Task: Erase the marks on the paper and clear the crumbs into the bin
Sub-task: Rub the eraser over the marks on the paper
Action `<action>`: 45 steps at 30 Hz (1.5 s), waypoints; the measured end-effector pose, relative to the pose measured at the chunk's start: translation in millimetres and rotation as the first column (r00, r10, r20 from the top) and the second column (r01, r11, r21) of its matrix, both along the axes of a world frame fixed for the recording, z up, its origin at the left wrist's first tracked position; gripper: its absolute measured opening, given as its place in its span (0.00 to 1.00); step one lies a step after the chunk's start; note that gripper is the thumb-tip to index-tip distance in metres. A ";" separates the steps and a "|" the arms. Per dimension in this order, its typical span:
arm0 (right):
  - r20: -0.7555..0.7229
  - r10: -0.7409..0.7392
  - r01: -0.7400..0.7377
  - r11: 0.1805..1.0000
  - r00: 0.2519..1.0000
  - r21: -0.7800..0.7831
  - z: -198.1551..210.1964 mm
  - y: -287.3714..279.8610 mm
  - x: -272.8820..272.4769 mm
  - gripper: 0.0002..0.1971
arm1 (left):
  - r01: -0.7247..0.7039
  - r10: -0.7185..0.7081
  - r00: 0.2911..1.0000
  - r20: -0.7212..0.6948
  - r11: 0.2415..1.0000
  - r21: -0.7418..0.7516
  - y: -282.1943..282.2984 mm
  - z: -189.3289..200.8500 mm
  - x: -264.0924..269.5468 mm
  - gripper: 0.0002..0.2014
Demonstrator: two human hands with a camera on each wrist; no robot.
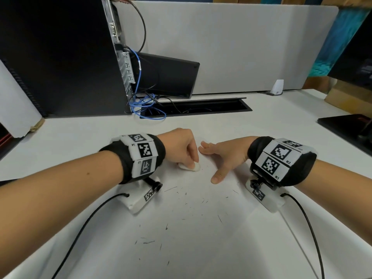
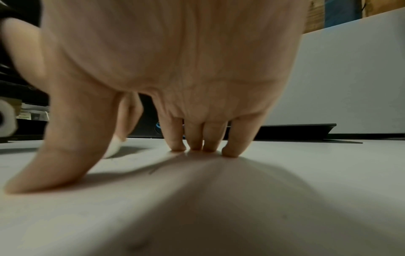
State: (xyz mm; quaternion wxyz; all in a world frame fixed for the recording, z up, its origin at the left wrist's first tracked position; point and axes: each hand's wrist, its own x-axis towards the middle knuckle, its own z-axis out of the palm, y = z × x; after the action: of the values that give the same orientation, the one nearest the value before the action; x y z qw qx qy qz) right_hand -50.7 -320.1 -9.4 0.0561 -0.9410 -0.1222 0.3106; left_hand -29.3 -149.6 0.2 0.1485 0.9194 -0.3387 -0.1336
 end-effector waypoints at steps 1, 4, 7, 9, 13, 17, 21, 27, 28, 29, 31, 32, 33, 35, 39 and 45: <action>0.001 0.002 -0.002 1.000 1.000 0.000 0.3 0.2 -0.6 0.54 | -0.030 0.030 0.999 0.026 0.999 -0.017 0.7 -0.4 3.3 0.08; 0.007 -0.002 0.002 1.000 1.000 -0.002 2.1 1.0 -1.5 0.53 | -0.086 0.087 0.996 0.009 0.995 -0.059 1.4 -1.0 5.1 0.09; 0.010 -0.003 0.003 1.000 1.000 -0.001 2.4 0.7 -2.0 0.53 | 0.001 -0.001 0.998 -0.056 1.000 -0.004 6.9 -2.0 -5.7 0.08; 0.007 0.004 -0.004 1.000 1.000 -0.016 3.0 1.0 -2.3 0.53 | 0.025 -0.024 0.999 -0.038 0.999 0.020 7.2 -0.5 -6.9 0.08; 0.007 0.008 -0.008 1.000 1.000 -0.026 4.0 1.5 -2.5 0.53 | -0.051 0.052 0.998 0.018 0.998 -0.032 0.1 1.5 5.2 0.10; 0.013 0.007 -0.006 0.999 1.000 -0.031 3.0 0.3 -1.4 0.53 | 0.030 -0.029 0.998 -0.058 0.999 0.012 6.1 0.0 -3.6 0.09; -0.006 0.012 -0.012 1.000 1.000 -0.015 2.8 0.0 -1.2 0.54 | -0.017 0.018 0.999 0.029 1.000 -0.018 -2.3 1.7 2.7 0.09; -0.005 0.006 -0.006 1.000 1.000 -0.022 1.0 -0.1 -2.9 0.54 | 0.015 -0.017 0.997 -0.071 1.000 -0.026 2.7 -3.0 -7.6 0.09; 0.004 0.011 -0.011 1.000 1.000 -0.025 2.9 0.0 -2.4 0.53 | 0.036 -0.036 0.997 -0.064 0.999 -0.001 4.3 -0.7 -10.4 0.09; 0.001 0.011 -0.011 1.000 1.000 -0.026 2.7 0.2 -2.5 0.53 | 0.035 -0.035 0.999 -0.042 0.999 0.011 4.1 -0.7 -9.6 0.09; -0.003 0.011 -0.011 1.000 1.000 -0.025 4.4 1.4 -2.4 0.53 | -0.036 0.036 0.999 0.018 0.999 -0.017 0.7 1.7 -0.7 0.10; -0.003 0.010 -0.010 1.000 1.000 -0.024 4.6 1.9 -2.5 0.53 | -0.081 0.083 0.996 0.033 0.996 -0.038 -0.8 2.4 2.3 0.10; -0.002 0.009 -0.009 1.000 1.000 -0.024 4.4 2.2 -3.1 0.53 | -0.109 0.111 0.993 0.035 0.992 -0.056 -1.5 2.1 3.2 0.10; -0.001 0.004 -0.004 1.000 1.000 -0.025 4.8 2.1 -3.1 0.53 | -0.108 0.107 0.994 -0.017 0.991 -0.080 -0.9 -1.0 -1.3 0.09; 0.007 -0.004 0.005 0.999 1.000 -0.034 3.5 2.6 -3.1 0.54 | -0.031 0.030 0.997 -0.068 0.999 -0.023 9.3 -2.9 -16.1 0.08; 0.041 0.005 0.001 0.990 0.999 -0.138 6.7 7.9 -13.0 0.52 | -0.211 0.209 0.978 -0.028 0.974 -0.082 30.3 3.6 -5.5 0.09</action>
State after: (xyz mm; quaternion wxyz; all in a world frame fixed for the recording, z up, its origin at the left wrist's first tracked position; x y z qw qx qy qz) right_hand -63.7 -312.2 -2.7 -0.0117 -0.9487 -0.1025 0.2988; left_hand -34.8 -119.3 3.7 0.2036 0.9417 -0.2436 -0.1114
